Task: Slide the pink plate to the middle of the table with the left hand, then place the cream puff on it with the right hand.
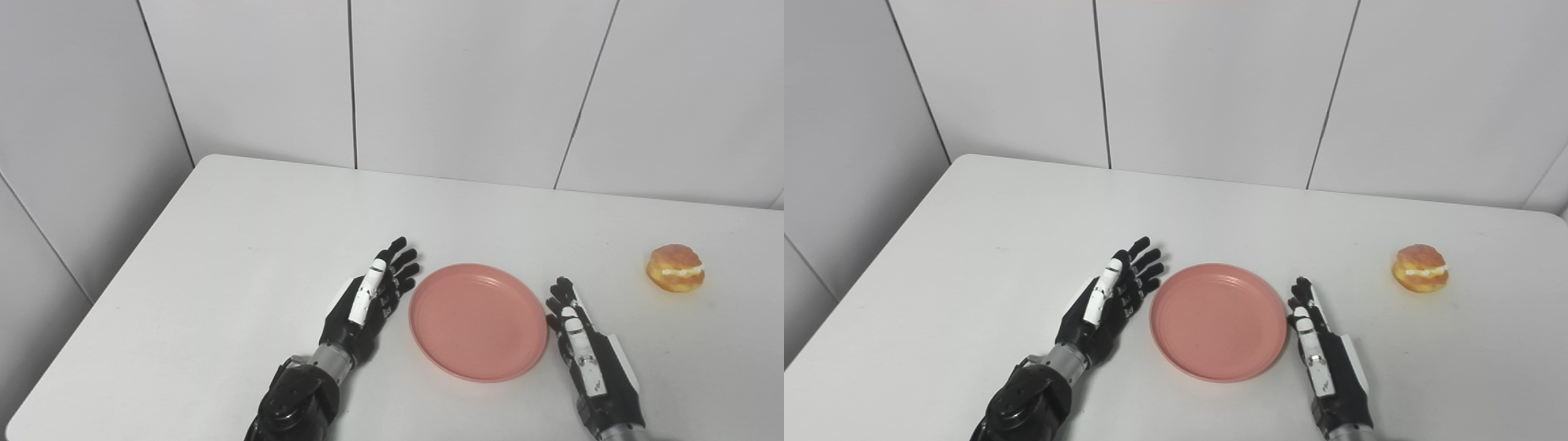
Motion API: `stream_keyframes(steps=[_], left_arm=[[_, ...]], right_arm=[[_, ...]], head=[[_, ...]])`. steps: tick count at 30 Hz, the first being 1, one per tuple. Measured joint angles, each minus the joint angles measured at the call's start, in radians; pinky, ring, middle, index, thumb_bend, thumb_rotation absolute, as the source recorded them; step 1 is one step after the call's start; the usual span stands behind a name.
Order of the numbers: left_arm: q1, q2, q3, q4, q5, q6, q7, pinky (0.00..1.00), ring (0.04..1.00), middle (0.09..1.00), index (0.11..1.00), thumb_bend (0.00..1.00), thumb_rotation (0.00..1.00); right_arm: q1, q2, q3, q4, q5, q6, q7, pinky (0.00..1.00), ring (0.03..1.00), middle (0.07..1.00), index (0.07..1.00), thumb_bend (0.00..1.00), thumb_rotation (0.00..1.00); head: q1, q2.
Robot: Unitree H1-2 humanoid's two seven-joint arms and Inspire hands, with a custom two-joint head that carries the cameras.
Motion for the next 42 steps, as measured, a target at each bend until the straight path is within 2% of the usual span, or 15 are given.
stream_keyframes(steps=[4,6,10,11,13,16,23,29,31,33,37,42], left_arm=[[0.009,-0.002,0.012,0.0,0.001,-0.017,0.0,0.96,0.936,0.947,0.943,0.43,1.0],[0.016,-0.003,0.018,0.001,0.003,-0.034,0.0,0.96,0.939,0.952,0.946,0.44,1.0],[0.021,-0.002,0.025,0.023,0.006,-0.08,-0.001,0.98,0.947,0.959,0.955,0.44,1.0],[0.021,-0.002,0.028,0.031,0.006,-0.089,-0.002,0.97,0.948,0.959,0.954,0.43,1.0],[0.021,-0.001,0.03,0.048,0.006,-0.12,-0.006,0.97,0.95,0.96,0.954,0.42,1.0],[0.02,0.003,0.031,0.071,0.012,-0.155,-0.015,0.96,0.949,0.961,0.955,0.42,1.0],[0.007,0.006,0.032,0.11,0.015,-0.19,-0.02,0.97,0.953,0.967,0.963,0.42,1.0],[0.004,0.009,0.033,0.118,0.015,-0.193,-0.02,0.98,0.955,0.967,0.963,0.41,1.0],[0.003,0.01,0.035,0.121,0.015,-0.194,-0.02,0.98,0.954,0.965,0.962,0.41,1.0],[0.003,0.012,0.035,0.122,0.016,-0.196,-0.02,0.99,0.959,0.969,0.967,0.42,1.0],[0.002,0.012,0.032,0.126,0.016,-0.199,-0.022,0.99,0.964,0.973,0.97,0.41,1.0],[0.001,0.014,0.032,0.13,0.015,-0.2,-0.029,1.0,0.972,0.979,0.977,0.4,1.0]], right_arm=[[0.004,0.005,-0.003,-0.009,0.002,0.001,-0.004,0.99,0.989,0.999,1.0,0.28,1.0],[0.008,0.008,-0.008,-0.024,0.002,0.003,-0.008,1.0,0.989,1.0,1.0,0.3,1.0],[0.001,0.009,-0.017,-0.048,-0.007,0.002,-0.025,0.99,0.993,1.0,1.0,0.32,0.95],[-0.001,0.006,-0.018,-0.049,-0.018,0.002,-0.029,0.99,0.99,0.992,0.994,0.4,0.95],[-0.006,-0.003,-0.016,-0.062,-0.056,0.003,-0.039,1.0,0.988,0.986,0.987,0.47,0.93],[-0.032,-0.026,-0.02,-0.081,-0.089,0.007,-0.043,1.0,0.983,0.983,0.982,0.52,0.9],[-0.104,-0.052,-0.039,-0.134,-0.144,0.043,-0.06,0.96,0.962,0.981,0.984,0.55,0.87],[-0.148,-0.11,-0.039,-0.159,-0.22,0.059,-0.057,0.9,0.929,0.973,0.978,0.44,0.8],[-0.171,-0.134,-0.039,-0.171,-0.241,0.065,-0.051,0.87,0.915,0.965,0.974,0.43,0.8],[-0.195,-0.155,-0.037,-0.176,-0.272,0.068,-0.046,0.82,0.909,0.958,0.967,0.45,0.81],[-0.235,-0.194,-0.019,-0.177,-0.364,0.081,-0.042,0.82,0.913,0.958,0.964,0.53,0.86],[-0.273,-0.245,0.004,-0.175,-0.443,0.081,-0.021,0.79,0.904,0.961,0.973,0.56,0.81]], head=[[-0.034,-0.011],[-0.083,-0.021],[-0.115,-0.032],[-0.135,-0.041],[-0.135,-0.041],[-0.164,-0.061],[-0.199,-0.086],[-0.215,-0.11],[-0.219,-0.118],[-0.229,-0.127],[-0.253,-0.141],[-0.273,-0.146]])
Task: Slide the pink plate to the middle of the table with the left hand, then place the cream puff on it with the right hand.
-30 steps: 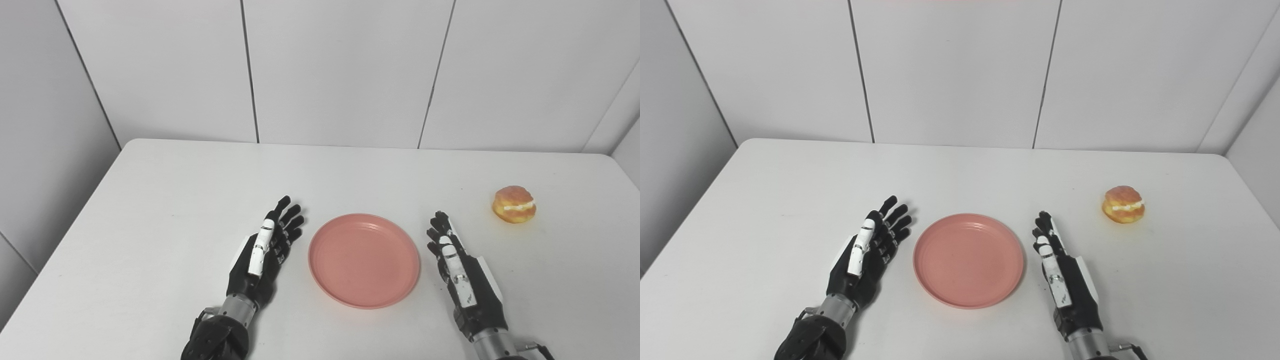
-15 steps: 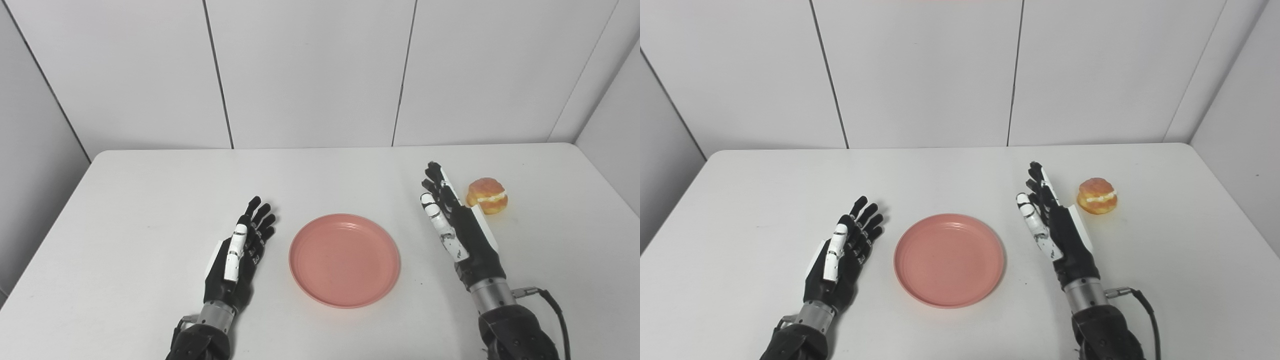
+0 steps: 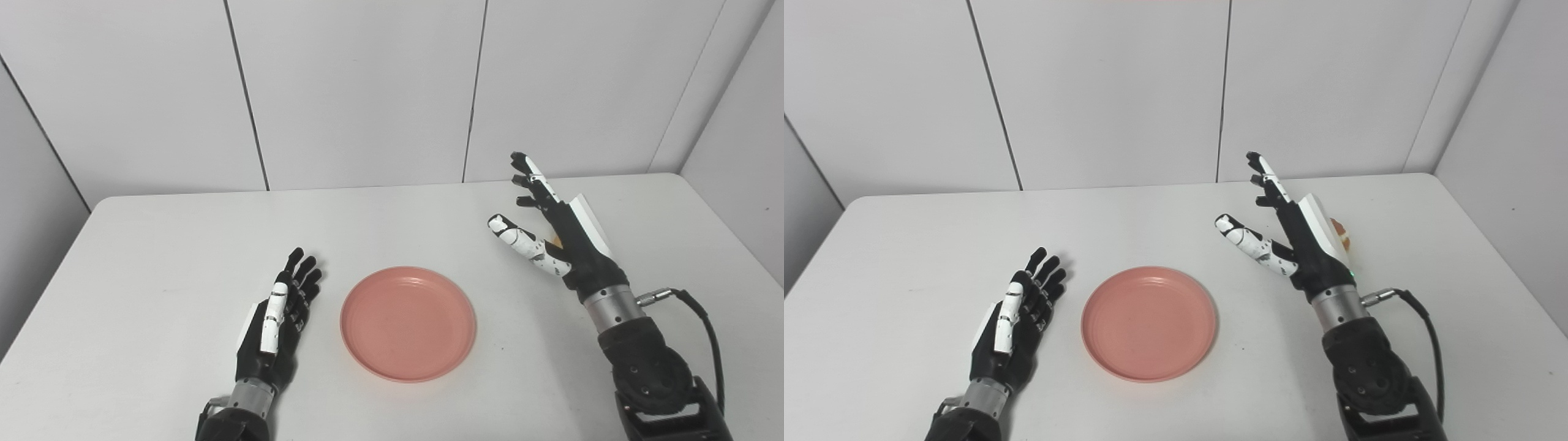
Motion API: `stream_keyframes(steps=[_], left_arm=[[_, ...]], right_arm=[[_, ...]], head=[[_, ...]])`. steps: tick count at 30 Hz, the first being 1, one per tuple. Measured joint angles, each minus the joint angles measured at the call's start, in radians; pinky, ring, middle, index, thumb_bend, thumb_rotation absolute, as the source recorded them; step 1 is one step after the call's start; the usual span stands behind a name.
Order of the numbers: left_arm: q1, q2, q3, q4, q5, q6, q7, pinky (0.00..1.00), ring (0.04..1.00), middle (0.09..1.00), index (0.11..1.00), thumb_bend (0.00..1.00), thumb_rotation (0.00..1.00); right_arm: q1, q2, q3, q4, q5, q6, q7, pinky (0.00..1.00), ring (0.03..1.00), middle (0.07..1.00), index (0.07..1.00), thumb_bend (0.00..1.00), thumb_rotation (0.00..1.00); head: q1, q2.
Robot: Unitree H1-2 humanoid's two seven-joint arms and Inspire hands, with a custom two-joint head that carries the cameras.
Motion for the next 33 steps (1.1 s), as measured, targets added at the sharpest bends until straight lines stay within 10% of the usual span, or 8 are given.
stream_keyframes(steps=[33], left_arm=[[-0.002,0.012,0.004,0.008,-0.011,0.0,-0.025,1.0,0.979,0.987,0.982,0.39,1.0]], right_arm=[[-0.149,-0.172,-0.029,0.18,-0.228,0.175,0.074,0.73,0.913,0.986,0.983,0.78,0.53]], head=[[-0.083,-0.002]])
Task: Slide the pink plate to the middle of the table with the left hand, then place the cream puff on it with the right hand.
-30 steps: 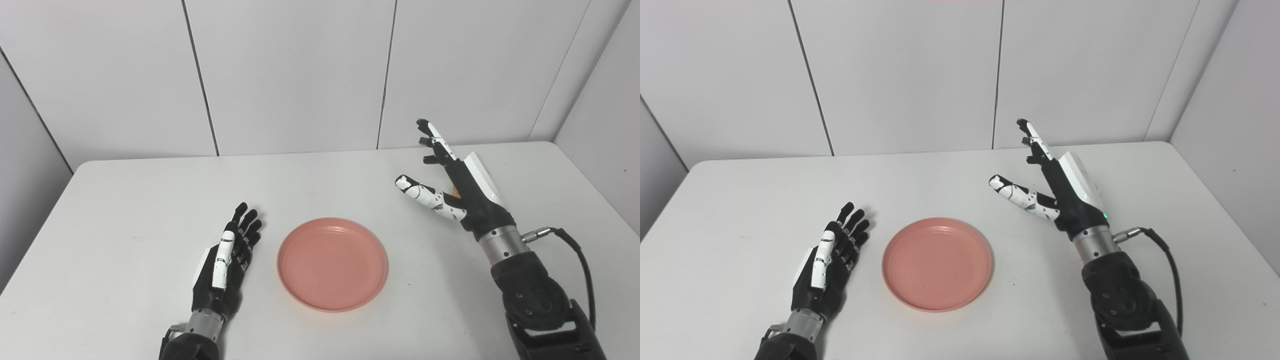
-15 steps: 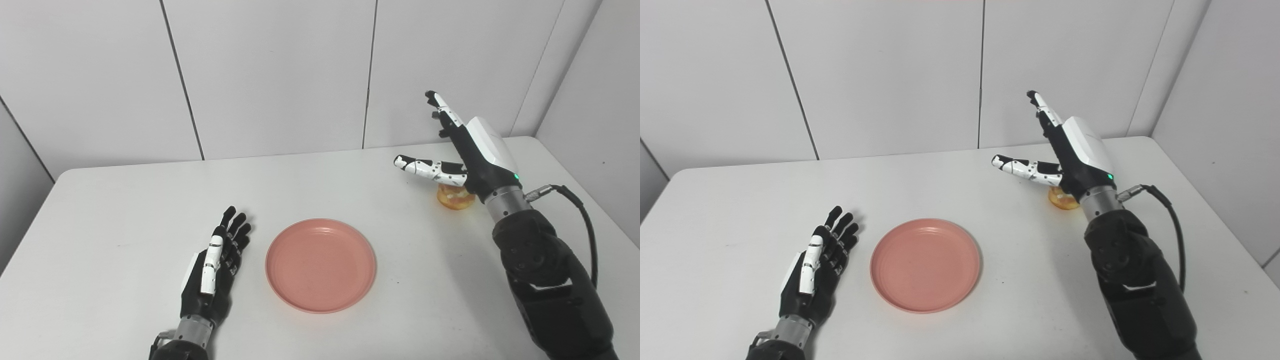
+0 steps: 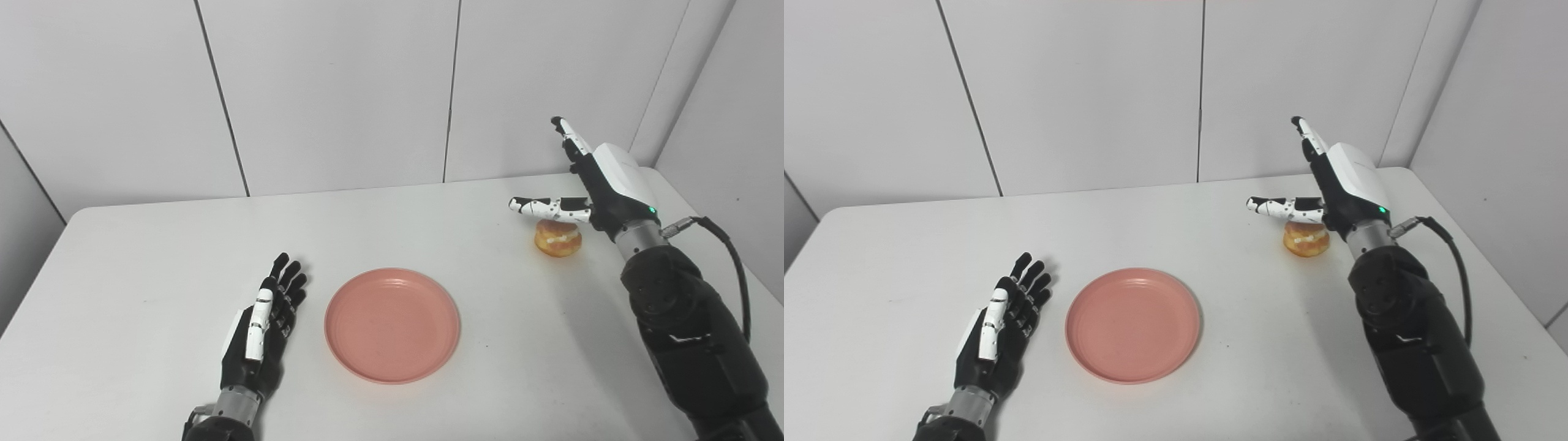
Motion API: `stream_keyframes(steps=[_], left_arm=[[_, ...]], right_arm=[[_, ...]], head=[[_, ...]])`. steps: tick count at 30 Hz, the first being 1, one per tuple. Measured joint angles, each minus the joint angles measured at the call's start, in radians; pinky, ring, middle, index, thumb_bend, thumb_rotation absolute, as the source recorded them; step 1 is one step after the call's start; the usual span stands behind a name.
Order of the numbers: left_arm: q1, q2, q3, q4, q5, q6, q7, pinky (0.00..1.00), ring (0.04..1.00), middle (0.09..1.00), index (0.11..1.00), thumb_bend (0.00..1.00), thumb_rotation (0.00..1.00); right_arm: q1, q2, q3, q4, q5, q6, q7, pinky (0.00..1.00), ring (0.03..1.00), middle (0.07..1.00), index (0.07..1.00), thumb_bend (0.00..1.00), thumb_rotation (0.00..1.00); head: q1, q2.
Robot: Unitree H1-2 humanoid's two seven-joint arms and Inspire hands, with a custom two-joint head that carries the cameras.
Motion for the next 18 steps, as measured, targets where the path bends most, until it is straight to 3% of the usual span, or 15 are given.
stream_keyframes(steps=[5,18], left_arm=[[0.0,0.003,0.001,0.002,-0.015,0.0,-0.003,1.0,0.976,0.983,0.982,0.39,1.0],[-0.001,0.004,0.001,0.002,-0.016,0.0,-0.003,1.0,0.97,0.977,0.977,0.38,1.0]], right_arm=[[-0.023,-0.022,0.013,0.007,-0.026,0.05,0.032,0.71,0.905,0.987,0.98,0.79,0.47],[-0.061,-0.06,0.025,0.107,-0.024,0.052,0.035,0.7,0.909,0.998,1.0,0.84,0.39]], head=[[-0.012,0.005],[-0.012,0.008]])
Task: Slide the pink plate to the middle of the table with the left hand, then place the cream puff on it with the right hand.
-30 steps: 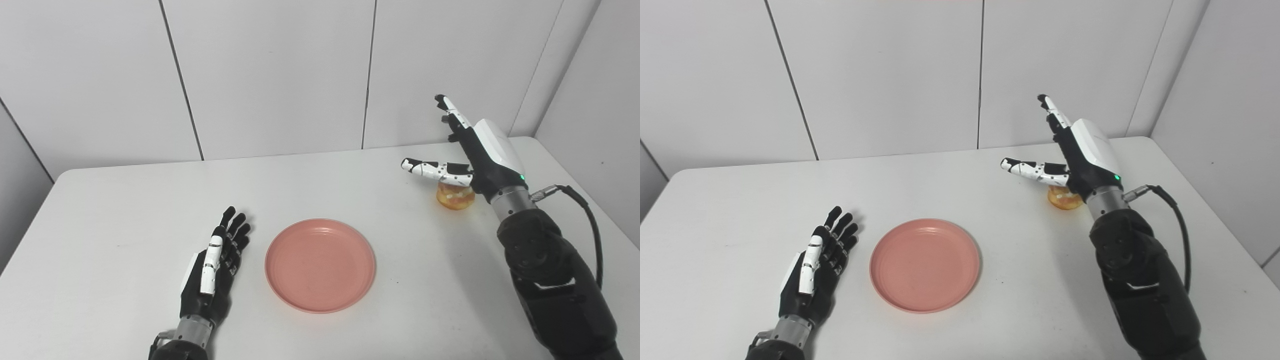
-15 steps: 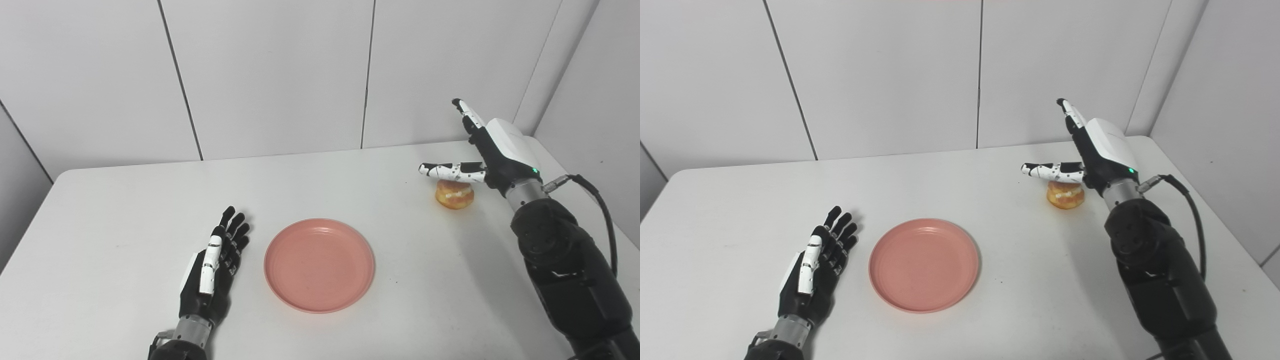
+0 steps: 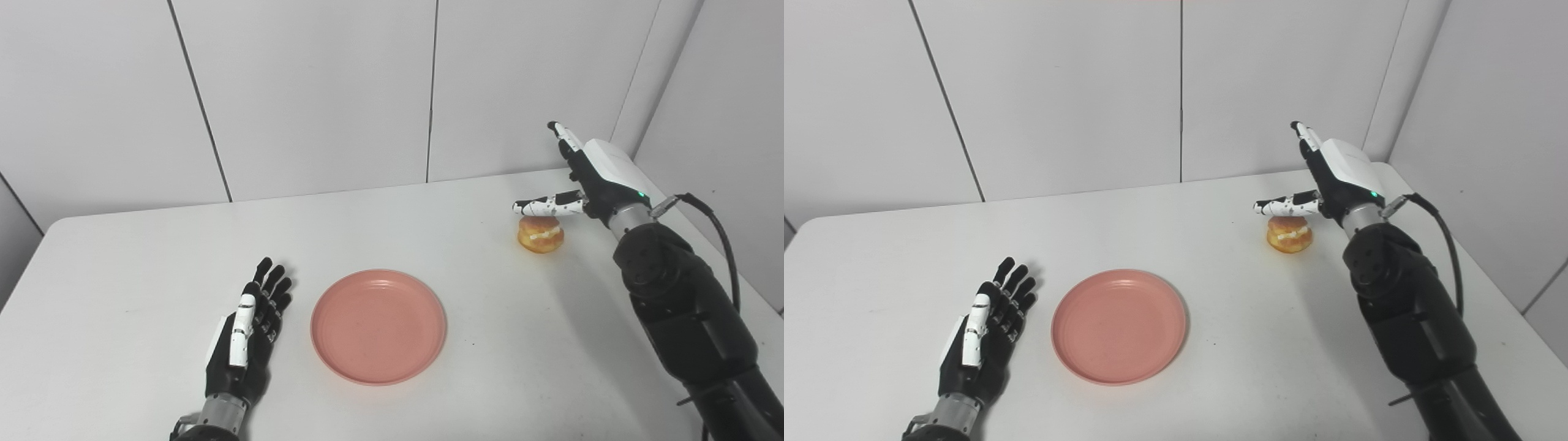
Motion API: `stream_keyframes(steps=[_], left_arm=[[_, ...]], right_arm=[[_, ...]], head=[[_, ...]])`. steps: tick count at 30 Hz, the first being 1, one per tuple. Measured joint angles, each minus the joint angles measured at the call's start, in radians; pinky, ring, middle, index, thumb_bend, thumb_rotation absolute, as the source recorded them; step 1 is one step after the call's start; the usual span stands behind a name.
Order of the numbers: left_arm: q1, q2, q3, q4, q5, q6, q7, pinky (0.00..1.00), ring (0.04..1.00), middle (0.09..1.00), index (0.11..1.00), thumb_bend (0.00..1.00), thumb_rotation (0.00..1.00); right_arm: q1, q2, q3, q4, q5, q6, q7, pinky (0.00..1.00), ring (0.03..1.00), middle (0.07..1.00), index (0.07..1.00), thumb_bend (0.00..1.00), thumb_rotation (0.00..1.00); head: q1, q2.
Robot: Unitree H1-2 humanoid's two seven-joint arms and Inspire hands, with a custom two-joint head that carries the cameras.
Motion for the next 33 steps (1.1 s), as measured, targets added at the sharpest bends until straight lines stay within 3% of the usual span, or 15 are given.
stream_keyframes(steps=[22,33], left_arm=[[-0.001,0.001,-0.002,0.0,0.0,0.0,0.0,1.0,0.972,0.981,0.98,0.38,1.0],[-0.001,0.002,-0.001,0.0,0.0,0.0,0.0,1.0,0.964,0.972,0.971,0.39,1.0]], right_arm=[[-0.082,-0.001,0.078,0.241,0.049,-0.013,0.008,0.73,0.9,0.97,0.966,0.89,0.37],[-0.087,0.006,0.083,0.281,0.081,-0.015,-0.008,0.76,0.915,0.978,0.973,0.88,0.36]], head=[[-0.005,0.012],[-0.005,0.023]])
